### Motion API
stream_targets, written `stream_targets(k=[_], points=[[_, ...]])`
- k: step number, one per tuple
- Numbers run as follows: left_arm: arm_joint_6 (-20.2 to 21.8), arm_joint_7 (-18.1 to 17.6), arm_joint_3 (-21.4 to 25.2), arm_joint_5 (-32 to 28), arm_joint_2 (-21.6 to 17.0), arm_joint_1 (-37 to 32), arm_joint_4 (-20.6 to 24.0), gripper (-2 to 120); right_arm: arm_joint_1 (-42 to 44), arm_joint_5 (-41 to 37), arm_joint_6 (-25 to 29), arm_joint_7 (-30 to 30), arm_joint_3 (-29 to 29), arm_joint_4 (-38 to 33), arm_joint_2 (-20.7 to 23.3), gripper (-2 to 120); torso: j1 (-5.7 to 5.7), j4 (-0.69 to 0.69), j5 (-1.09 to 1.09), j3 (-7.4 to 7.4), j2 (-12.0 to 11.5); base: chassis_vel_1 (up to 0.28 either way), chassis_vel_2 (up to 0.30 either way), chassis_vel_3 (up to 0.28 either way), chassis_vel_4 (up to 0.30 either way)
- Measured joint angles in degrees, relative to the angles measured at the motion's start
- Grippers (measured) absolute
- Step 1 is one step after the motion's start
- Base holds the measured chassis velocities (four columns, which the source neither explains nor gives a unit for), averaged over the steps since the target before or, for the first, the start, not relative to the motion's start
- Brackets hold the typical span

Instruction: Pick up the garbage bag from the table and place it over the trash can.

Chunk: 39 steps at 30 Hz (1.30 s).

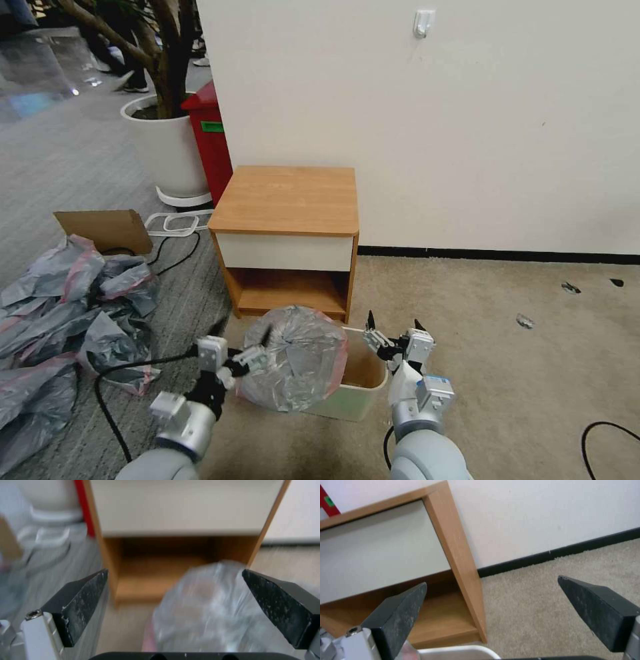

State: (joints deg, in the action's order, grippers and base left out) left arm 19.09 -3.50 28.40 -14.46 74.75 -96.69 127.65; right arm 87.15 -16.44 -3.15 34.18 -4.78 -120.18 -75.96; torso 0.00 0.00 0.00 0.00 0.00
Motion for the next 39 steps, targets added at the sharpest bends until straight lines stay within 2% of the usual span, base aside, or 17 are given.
stream_targets(k=[1,2,4,5,8,11,19,24,31,39], points=[[4.5,-0.7,-0.3,-0.9,0.1,0.7,0.6,100,0.5,0.2,0.3,-0.1,-0.2,-0.4,-0.1,100,0.0,0.01,0.0,0.0,0.0,0.0,0.0,0.0,0.0],[7.2,-1.2,-0.5,-1.3,0.2,1.1,0.9,100,0.7,0.3,0.4,-0.1,-0.4,-0.6,-0.1,100,0.0,0.0,0.0,0.0,0.0,0.0,0.0,0.0,0.0],[16.7,-3.3,-1.0,-4.3,0.8,2.9,1.7,100,2.3,0.8,1.4,-0.3,-1.3,-1.7,-0.1,100,0.0,0.0,0.0,0.0,0.0,0.0,0.0,0.0,0.0],[16.7,-3.3,-1.0,-4.3,0.8,2.9,1.7,100,2.3,0.8,1.4,-0.3,-1.3,-1.7,-0.1,100,0.0,0.0,0.0,0.0,0.0,0.0,0.0,0.0,0.0],[21.0,-4.4,-1.4,-6.4,1.3,5.4,0.4,100,4.5,1.2,2.4,-0.5,-2.8,-3.6,0.2,100,0.0,0.0,0.0,0.0,0.0,0.0,0.0,0.0,0.0],[21.7,-4.7,-1.6,-7.6,1.4,6.4,-0.6,100,5.5,1.4,2.8,-0.6,-3.7,-4.4,0.3,100,0.0,0.0,0.01,0.0,0.0,0.0,0.0,0.0,0.0],[22.2,-6.0,-2.8,-14.0,2.2,11.7,-7.2,100,8.1,3.2,3.9,-0.9,-5.6,-5.5,-0.6,100,0.0,0.0,0.0,0.0,0.0,0.0,0.0,0.0,0.0],[22.3,-6.0,-4.0,-16.4,2.8,14.0,-9.0,100,8.5,4.5,4.2,-1.2,-5.4,-5.4,-1.6,100,0.0,0.0,0.0,0.0,0.0,0.0,0.0,0.0,0.0],[22.6,-5.8,-4.3,-16.4,2.6,14.9,-10.7,100,8.8,4.8,4.3,-1.2,-5.3,-5.1,-2.4,100,0.0,0.0,0.0,0.0,0.0,0.0,0.0,0.0,0.0],[23.2,-3.6,-4.5,-21.4,0.2,17.6,-13.1,100,9.0,5.3,4.9,-1.3,-5.3,-4.5,-2.7,100,0.0,0.0,0.0,0.0,0.0,0.0,0.0,0.0,0.0]])
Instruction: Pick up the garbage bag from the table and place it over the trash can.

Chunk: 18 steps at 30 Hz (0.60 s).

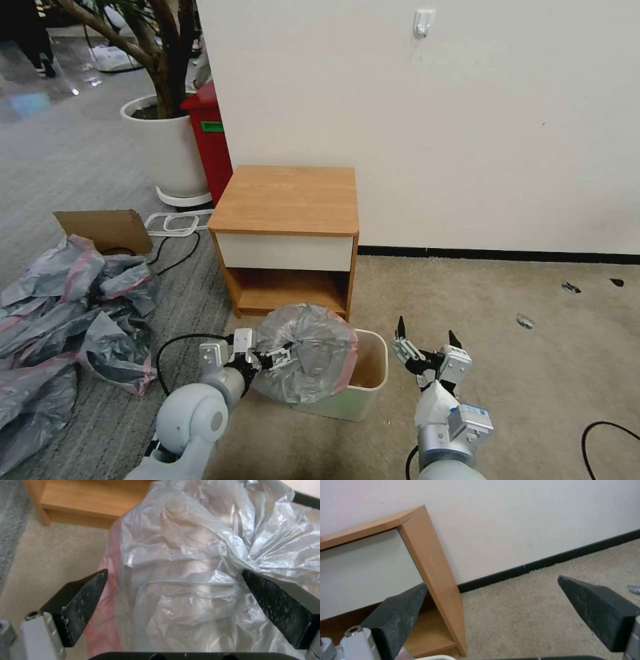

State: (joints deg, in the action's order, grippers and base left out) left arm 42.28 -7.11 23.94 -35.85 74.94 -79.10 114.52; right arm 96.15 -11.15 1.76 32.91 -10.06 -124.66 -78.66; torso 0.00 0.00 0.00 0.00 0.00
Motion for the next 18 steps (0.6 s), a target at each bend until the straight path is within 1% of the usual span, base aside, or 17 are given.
stream_targets(k=[2,3,5,6,8,9,10,11,13,14,16,17,18], points=[[0.0,0.6,-0.1,-0.2,-0.2,0.4,-0.4,100,0.2,0.3,0.2,0.0,0.1,0.1,-0.1,100,0.0,0.0,0.0,0.0,0.0,0.0,0.0,0.0,0.0],[0.0,1.1,-0.2,-0.3,-0.3,0.6,-0.9,98,0.3,0.5,0.4,0.0,0.1,0.2,-0.2,100,0.0,0.0,0.0,0.0,0.0,0.0,0.0,0.0,0.0],[0.0,2.6,-0.8,-0.2,-0.5,1.1,-2.4,89,0.6,0.9,0.8,-0.1,0.2,0.3,-0.3,100,0.0,0.0,0.0,0.0,0.0,0.0,0.0,0.0,0.0],[0.0,2.6,-0.8,-0.2,-0.5,1.1,-2.4,89,0.6,0.9,0.8,-0.1,0.2,0.3,-0.3,100,0.0,0.0,0.0,0.0,0.0,0.0,0.0,0.0,0.0],[0.0,3.4,-1.1,0.5,-0.5,1.1,-3.3,84,0.7,1.0,1.0,-0.2,0.2,0.3,-0.4,100,0.0,0.0,0.0,0.0,0.0,0.0,0.0,0.0,0.0],[-0.1,3.8,-1.3,1.2,-0.2,1.1,-4.0,76,0.7,1.0,1.0,-0.2,0.2,0.2,-0.4,100,0.0,0.01,0.0,0.0,0.0,0.0,0.0,0.0,0.0],[-0.3,4.0,-1.4,1.5,-0.1,1.1,-4.3,73,0.7,1.0,1.1,-0.2,0.2,0.1,-0.5,100,0.0,0.01,-0.03,0.01,0.0,0.0,0.0,0.0,0.0],[-0.3,4.0,-1.4,1.5,-0.1,1.1,-4.3,73,0.7,1.0,1.1,-0.2,0.2,0.1,-0.5,100,0.0,0.01,-0.03,0.01,0.0,0.0,0.0,0.0,0.0],[-0.4,4.0,-1.5,1.9,0.2,1.1,-4.6,66,0.7,1.0,1.1,-0.2,0.2,0.0,-0.5,100,0.0,0.02,-0.03,0.01,0.0,0.0,0.0,0.0,0.0],[-0.4,4.1,-1.5,2.3,0.3,1.1,-4.7,58,0.8,1.0,1.2,-0.2,0.1,-0.1,-0.5,100,-0.01,0.02,-0.04,0.01,0.0,0.0,0.0,0.0,0.0],[-0.4,4.1,-1.5,2.5,0.4,0.9,-4.6,51,0.9,1.1,1.3,-0.2,0.1,-0.1,-0.5,100,0.0,0.01,-0.02,0.01,0.0,0.0,0.0,0.0,0.0],[-0.4,4.1,-1.5,2.5,0.4,0.9,-4.6,51,0.9,1.1,1.3,-0.2,0.1,-0.1,-0.5,100,0.0,0.01,-0.02,0.01,0.0,0.0,0.0,0.0,0.0],[-0.4,4.1,-1.5,2.6,0.4,0.9,-4.5,48,0.9,1.1,1.4,-0.2,0.2,-0.1,-0.6,100,0.0,0.01,-0.01,0.01,0.0,0.0,0.0,0.0,0.0]])
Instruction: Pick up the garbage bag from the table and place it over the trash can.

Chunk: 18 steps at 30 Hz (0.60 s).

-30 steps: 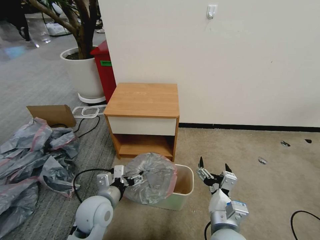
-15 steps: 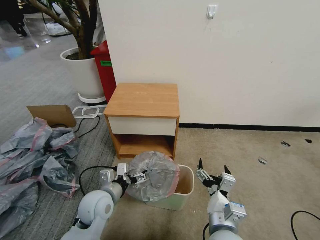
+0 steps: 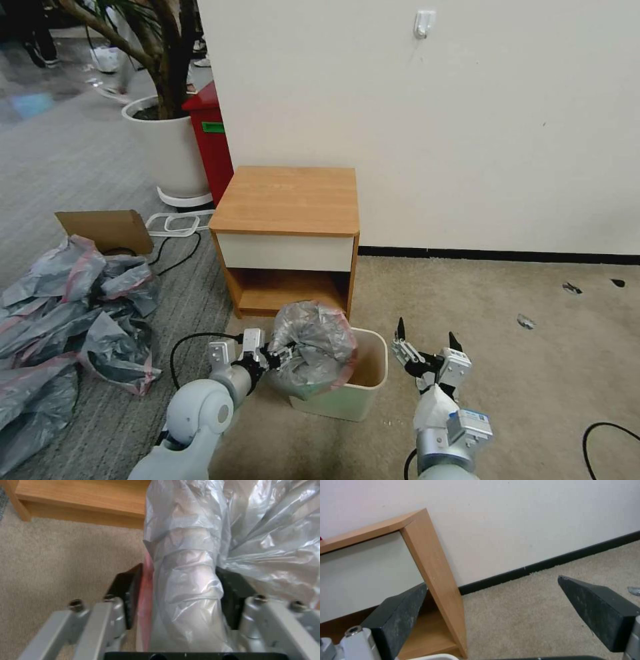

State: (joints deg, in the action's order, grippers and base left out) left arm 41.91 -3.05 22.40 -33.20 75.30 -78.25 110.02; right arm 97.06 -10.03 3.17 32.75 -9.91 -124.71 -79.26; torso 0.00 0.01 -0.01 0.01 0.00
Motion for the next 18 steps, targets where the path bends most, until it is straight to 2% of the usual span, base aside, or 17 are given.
stream_targets(k=[2,3,10,16,18], points=[[0.0,0.0,0.2,0.6,0.0,-0.6,0.3,35,0.0,0.1,0.1,0.0,0.2,0.0,-0.2,100,0.0,-0.01,0.01,0.0,0.0,0.0,0.0,0.0,0.0],[0.0,0.0,0.2,0.6,0.0,-0.6,0.3,35,0.0,0.1,0.1,0.0,0.2,0.0,-0.2,100,0.0,-0.01,0.01,0.0,0.0,0.0,0.0,0.0,0.0],[0.0,-1.2,0.9,2.2,0.4,-2.6,1.3,9,-0.1,0.8,0.1,0.0,1.6,0.2,-0.7,100,0.0,-0.01,-0.01,0.0,0.0,0.0,0.0,0.0,0.0],[0.0,-2.3,1.4,2.5,0.6,-3.7,2.4,5,-0.1,1.2,0.2,-0.1,2.2,0.2,-0.8,100,0.0,-0.02,0.02,-0.01,0.0,0.0,0.0,0.0,0.0],[-1.3,-2.6,1.5,3.4,0.7,-4.9,3.3,5,0.0,1.0,0.9,-1.9,2.6,0.0,-0.7,100,0.0,-0.03,0.03,-0.01,0.0,0.0,0.0,0.0,0.0]])
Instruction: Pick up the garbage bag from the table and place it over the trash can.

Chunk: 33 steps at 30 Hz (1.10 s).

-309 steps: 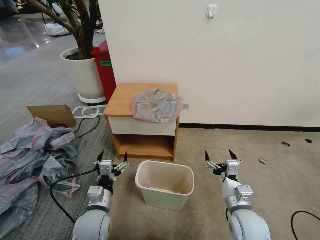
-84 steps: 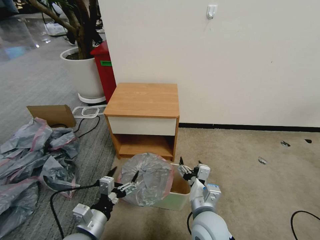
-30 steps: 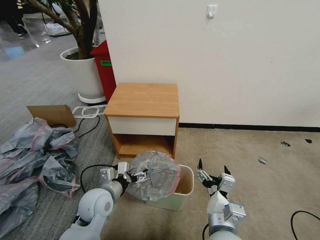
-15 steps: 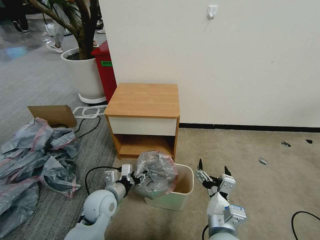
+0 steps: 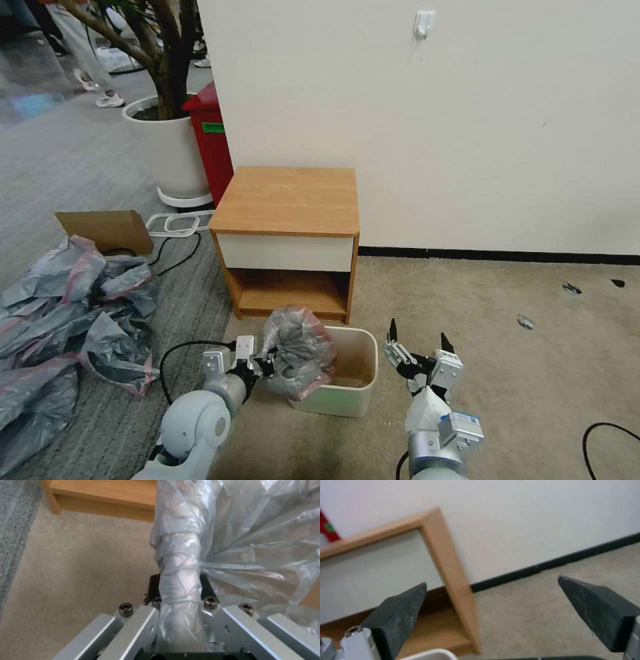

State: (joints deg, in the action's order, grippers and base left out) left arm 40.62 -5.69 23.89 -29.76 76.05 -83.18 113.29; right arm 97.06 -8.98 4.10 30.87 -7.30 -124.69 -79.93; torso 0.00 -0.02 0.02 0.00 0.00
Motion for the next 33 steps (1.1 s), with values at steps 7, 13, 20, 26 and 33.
stream_targets(k=[7,13,20,26,33], points=[[-8.2,1.5,-0.2,2.2,0.0,-3.7,2.8,5,1.7,-14.0,-3.7,-18.1,2.5,-5.1,4.6,100,0.0,0.0,0.03,-0.02,0.0,0.0,0.0,0.0,0.0],[-13.6,4.1,0.5,3.8,-0.7,-5.7,6.4,5,-1.8,-21.0,-13.9,-24.3,4.4,-5.5,9.8,100,0.0,0.0,-0.02,0.0,0.0,0.0,0.0,0.0,0.0],[-14.4,5.9,1.4,3.8,-1.9,-7.8,10.5,5,-8.7,-27.6,-18.7,-21.2,4.6,-1.5,12.3,100,0.0,0.01,-0.03,0.0,0.0,0.0,0.0,0.0,0.0],[-14.5,7.2,1.8,4.0,-2.5,-9.3,13.4,5,-12.1,-32.0,-20.1,-19.5,4.3,0.6,13.8,100,0.0,0.01,-0.02,0.0,0.0,0.0,0.0,0.0,0.0],[-14.8,7.7,1.9,4.4,-3.1,-10.2,14.9,5,-14.3,-35.0,-20.4,-19.5,4.2,2.0,15.1,100,0.0,0.01,-0.02,0.0,0.0,0.0,0.0,0.0,0.0]])
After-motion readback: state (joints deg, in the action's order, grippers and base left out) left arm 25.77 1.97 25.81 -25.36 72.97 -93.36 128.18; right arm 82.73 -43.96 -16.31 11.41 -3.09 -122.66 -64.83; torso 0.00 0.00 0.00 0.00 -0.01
